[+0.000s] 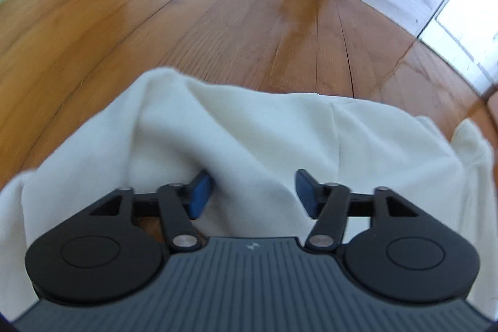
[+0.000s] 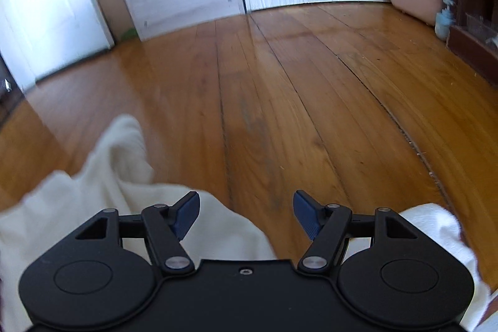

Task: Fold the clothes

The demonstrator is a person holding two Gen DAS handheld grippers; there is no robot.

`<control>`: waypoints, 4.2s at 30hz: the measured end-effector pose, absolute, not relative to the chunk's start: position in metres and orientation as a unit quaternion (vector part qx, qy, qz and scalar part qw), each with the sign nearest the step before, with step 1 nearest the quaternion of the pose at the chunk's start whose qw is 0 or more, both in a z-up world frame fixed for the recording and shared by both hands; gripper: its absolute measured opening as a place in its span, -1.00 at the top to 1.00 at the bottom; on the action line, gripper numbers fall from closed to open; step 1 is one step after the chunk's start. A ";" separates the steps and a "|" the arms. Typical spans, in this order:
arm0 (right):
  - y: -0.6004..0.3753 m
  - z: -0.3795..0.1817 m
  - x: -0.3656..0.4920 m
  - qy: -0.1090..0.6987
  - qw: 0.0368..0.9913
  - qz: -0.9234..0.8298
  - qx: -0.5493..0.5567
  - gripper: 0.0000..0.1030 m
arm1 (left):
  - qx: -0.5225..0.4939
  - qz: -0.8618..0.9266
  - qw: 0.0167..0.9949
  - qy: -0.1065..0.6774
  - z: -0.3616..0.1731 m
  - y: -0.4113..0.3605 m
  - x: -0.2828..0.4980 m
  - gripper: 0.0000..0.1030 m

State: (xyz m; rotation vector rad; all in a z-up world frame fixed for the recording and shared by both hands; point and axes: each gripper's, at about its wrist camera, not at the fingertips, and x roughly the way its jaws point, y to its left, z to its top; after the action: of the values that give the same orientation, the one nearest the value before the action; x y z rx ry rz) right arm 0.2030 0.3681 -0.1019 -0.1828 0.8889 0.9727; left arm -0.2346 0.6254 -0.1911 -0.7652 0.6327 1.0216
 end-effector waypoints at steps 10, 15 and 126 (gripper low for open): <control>0.419 -0.151 0.203 0.463 0.746 0.459 -0.138 -0.61 | -0.322 0.485 0.762 0.283 -0.203 0.624 -0.246 0.82; 0.428 -0.128 0.177 0.347 0.786 0.443 -0.256 0.83 | -0.293 0.507 0.763 0.273 -0.194 0.614 -0.243 0.83; 0.305 -0.138 -0.252 0.475 0.324 0.781 -0.244 0.95 | -0.199 0.734 0.602 0.244 -0.160 0.564 -0.489 0.83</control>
State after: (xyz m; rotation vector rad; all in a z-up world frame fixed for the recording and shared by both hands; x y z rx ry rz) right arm -0.2519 0.3051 -0.1377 -0.6398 1.2464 2.0473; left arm -0.4894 0.5638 -0.1603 -0.4608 0.5647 1.7010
